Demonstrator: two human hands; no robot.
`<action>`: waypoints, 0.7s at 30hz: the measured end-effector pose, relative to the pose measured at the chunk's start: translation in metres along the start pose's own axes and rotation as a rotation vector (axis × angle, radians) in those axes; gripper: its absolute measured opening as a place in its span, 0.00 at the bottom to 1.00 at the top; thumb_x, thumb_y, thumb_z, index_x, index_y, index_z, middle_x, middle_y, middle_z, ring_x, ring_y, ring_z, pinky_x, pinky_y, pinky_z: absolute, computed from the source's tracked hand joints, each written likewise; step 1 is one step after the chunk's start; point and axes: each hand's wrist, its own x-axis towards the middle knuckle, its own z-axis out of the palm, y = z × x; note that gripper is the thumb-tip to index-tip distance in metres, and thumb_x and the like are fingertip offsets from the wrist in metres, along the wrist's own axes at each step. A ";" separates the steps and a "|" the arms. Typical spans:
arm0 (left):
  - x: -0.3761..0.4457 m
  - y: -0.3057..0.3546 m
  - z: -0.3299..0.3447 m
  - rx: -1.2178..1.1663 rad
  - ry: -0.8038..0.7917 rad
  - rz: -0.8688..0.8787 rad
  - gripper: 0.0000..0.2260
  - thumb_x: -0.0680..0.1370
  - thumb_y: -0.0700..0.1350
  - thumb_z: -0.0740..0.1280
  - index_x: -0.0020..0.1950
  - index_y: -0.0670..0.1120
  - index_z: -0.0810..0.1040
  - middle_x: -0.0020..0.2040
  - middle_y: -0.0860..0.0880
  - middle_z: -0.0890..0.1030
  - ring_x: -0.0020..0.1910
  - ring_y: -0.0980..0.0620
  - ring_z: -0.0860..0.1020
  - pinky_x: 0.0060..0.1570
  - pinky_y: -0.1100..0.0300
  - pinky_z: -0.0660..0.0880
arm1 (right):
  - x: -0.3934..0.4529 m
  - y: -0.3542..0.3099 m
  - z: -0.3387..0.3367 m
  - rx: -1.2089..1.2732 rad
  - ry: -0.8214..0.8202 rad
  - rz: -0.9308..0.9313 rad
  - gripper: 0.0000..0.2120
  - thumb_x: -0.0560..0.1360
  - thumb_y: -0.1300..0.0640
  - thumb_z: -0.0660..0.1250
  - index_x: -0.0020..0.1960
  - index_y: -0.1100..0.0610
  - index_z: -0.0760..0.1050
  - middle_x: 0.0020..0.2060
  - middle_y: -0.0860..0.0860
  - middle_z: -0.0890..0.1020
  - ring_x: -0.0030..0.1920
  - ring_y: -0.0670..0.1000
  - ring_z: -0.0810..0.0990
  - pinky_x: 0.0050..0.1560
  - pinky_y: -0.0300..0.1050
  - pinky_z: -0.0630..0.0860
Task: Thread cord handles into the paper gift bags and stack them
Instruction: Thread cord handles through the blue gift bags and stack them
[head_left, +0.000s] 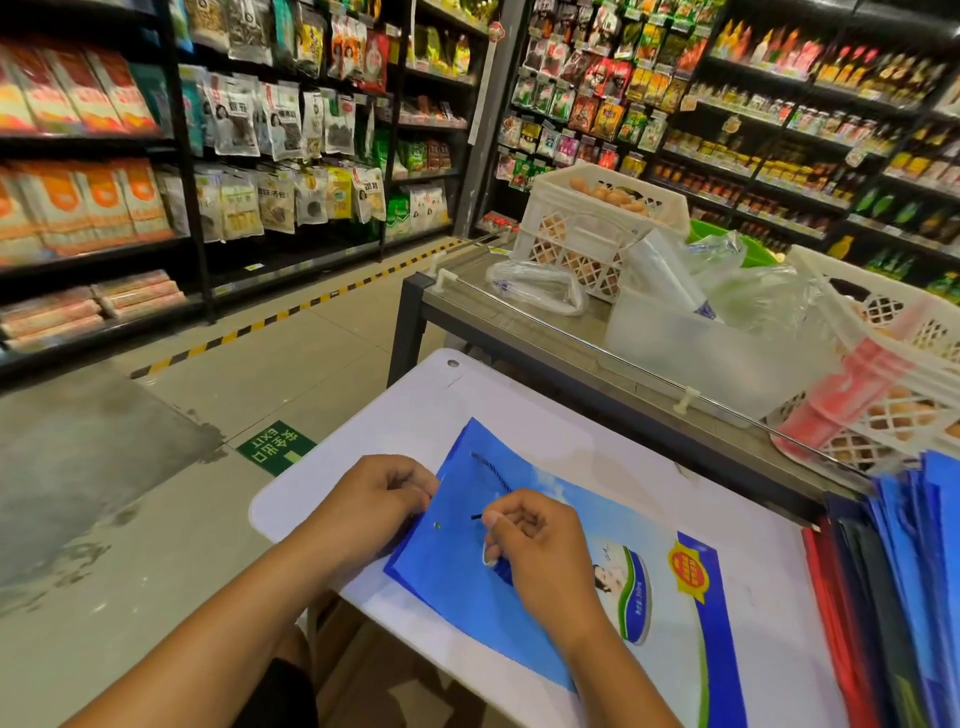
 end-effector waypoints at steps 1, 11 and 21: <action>0.000 -0.003 0.003 0.026 -0.015 0.046 0.18 0.80 0.29 0.60 0.48 0.46 0.86 0.45 0.43 0.87 0.38 0.48 0.83 0.35 0.55 0.77 | 0.002 0.001 -0.002 0.009 0.007 -0.002 0.08 0.81 0.61 0.69 0.44 0.58 0.83 0.32 0.57 0.83 0.32 0.51 0.81 0.38 0.41 0.81; -0.009 -0.030 0.001 0.132 0.041 0.274 0.10 0.78 0.37 0.73 0.50 0.53 0.87 0.44 0.49 0.84 0.45 0.50 0.82 0.48 0.49 0.82 | -0.010 0.008 -0.004 -0.035 -0.044 -0.153 0.05 0.77 0.59 0.75 0.48 0.50 0.88 0.41 0.44 0.87 0.44 0.48 0.85 0.46 0.36 0.80; -0.009 -0.032 0.006 0.125 0.019 0.253 0.07 0.78 0.37 0.74 0.48 0.49 0.87 0.39 0.49 0.83 0.41 0.50 0.80 0.44 0.54 0.81 | -0.006 0.015 -0.004 0.038 -0.103 -0.181 0.07 0.75 0.61 0.76 0.45 0.50 0.88 0.42 0.47 0.88 0.46 0.51 0.85 0.50 0.46 0.81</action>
